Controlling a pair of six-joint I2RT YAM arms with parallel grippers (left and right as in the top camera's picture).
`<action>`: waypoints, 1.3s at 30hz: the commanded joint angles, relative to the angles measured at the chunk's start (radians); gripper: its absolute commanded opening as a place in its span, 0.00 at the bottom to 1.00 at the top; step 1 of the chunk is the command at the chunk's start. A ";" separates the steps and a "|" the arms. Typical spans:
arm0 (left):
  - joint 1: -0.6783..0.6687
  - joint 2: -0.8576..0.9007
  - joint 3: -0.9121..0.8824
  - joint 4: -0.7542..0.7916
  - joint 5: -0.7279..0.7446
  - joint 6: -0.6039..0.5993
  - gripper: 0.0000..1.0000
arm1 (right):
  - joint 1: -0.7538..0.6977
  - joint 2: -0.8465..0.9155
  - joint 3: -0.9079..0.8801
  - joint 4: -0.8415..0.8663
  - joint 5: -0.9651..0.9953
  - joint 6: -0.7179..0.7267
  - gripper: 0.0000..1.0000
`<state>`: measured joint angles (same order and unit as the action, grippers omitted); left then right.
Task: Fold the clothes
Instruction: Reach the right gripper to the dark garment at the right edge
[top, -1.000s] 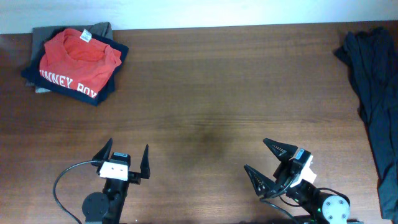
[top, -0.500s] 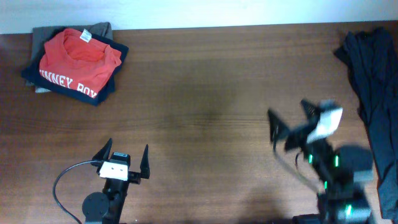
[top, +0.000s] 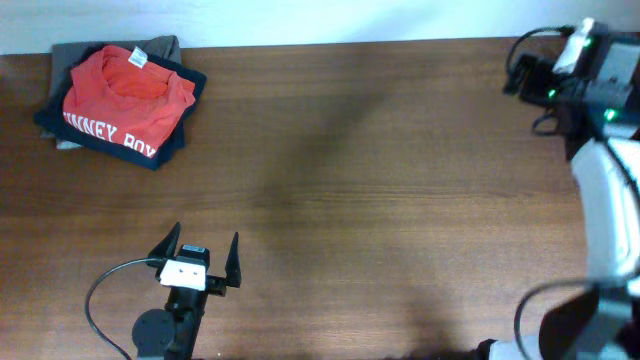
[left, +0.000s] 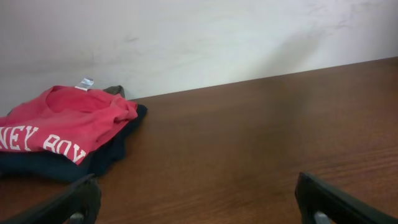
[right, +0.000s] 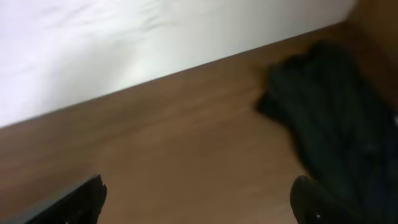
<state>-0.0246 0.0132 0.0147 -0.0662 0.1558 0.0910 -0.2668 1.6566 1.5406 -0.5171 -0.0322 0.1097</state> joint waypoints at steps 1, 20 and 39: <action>0.006 -0.007 -0.006 -0.002 -0.007 0.016 1.00 | -0.068 0.095 0.055 0.042 0.045 -0.016 0.99; 0.006 -0.007 -0.006 -0.002 -0.006 0.016 0.99 | -0.252 0.536 0.055 0.361 0.202 -0.188 1.00; 0.006 -0.007 -0.006 -0.002 -0.007 0.016 0.99 | -0.240 0.656 0.055 0.553 0.091 -0.282 0.90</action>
<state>-0.0246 0.0128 0.0147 -0.0658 0.1558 0.0906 -0.5163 2.3001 1.5806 0.0166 0.1135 -0.1452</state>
